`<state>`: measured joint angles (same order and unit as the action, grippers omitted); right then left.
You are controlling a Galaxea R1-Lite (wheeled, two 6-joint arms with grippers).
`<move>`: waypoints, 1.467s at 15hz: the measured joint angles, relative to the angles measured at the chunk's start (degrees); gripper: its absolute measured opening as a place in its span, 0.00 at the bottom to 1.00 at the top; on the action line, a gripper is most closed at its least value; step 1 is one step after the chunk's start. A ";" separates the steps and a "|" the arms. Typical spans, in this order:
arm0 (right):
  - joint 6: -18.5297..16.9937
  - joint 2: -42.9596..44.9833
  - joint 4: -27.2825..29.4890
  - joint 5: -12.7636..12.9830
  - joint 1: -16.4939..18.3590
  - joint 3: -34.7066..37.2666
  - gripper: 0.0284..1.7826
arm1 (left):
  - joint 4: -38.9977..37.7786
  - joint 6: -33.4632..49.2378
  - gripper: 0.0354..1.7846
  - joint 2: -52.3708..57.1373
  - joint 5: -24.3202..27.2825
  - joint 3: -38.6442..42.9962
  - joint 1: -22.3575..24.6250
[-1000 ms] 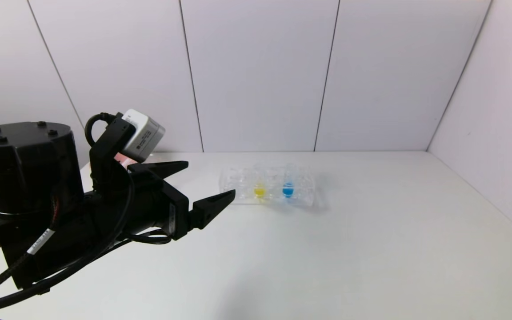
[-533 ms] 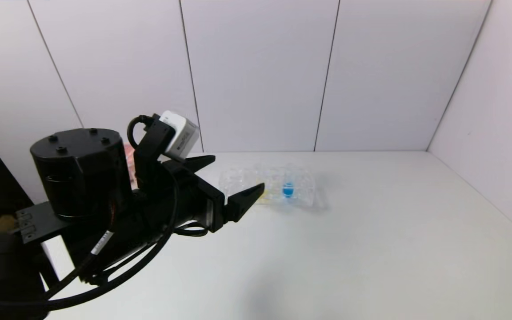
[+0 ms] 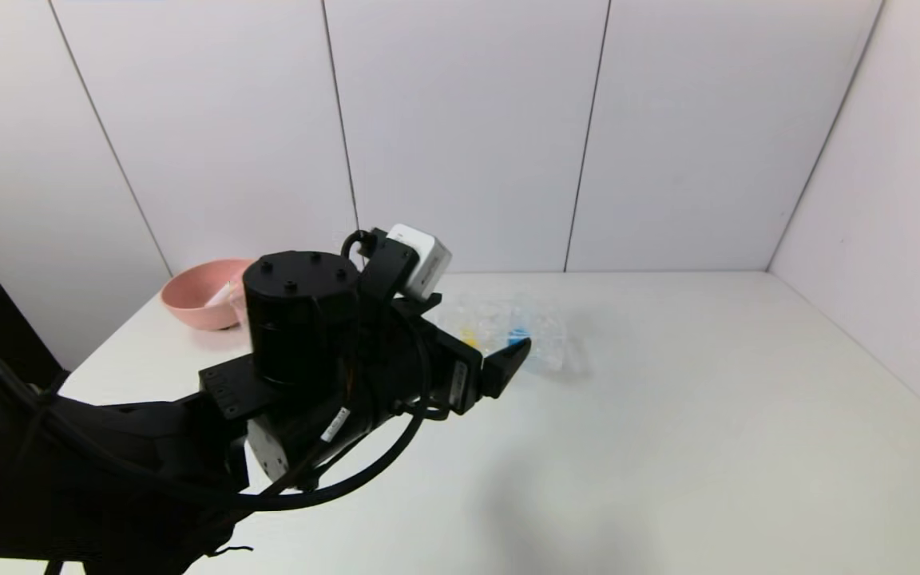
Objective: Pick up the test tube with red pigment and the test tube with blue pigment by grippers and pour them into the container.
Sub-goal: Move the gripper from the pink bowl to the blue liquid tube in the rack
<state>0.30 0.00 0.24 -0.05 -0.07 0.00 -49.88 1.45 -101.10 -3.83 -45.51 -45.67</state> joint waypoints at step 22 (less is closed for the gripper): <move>0.00 0.00 0.02 0.00 0.00 0.00 1.00 | 6.84 7.28 0.99 -23.24 -16.46 -25.53 -4.96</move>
<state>0.30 0.00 0.27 -0.05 -0.07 0.00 -43.04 8.73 -124.33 -20.29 -71.03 -50.63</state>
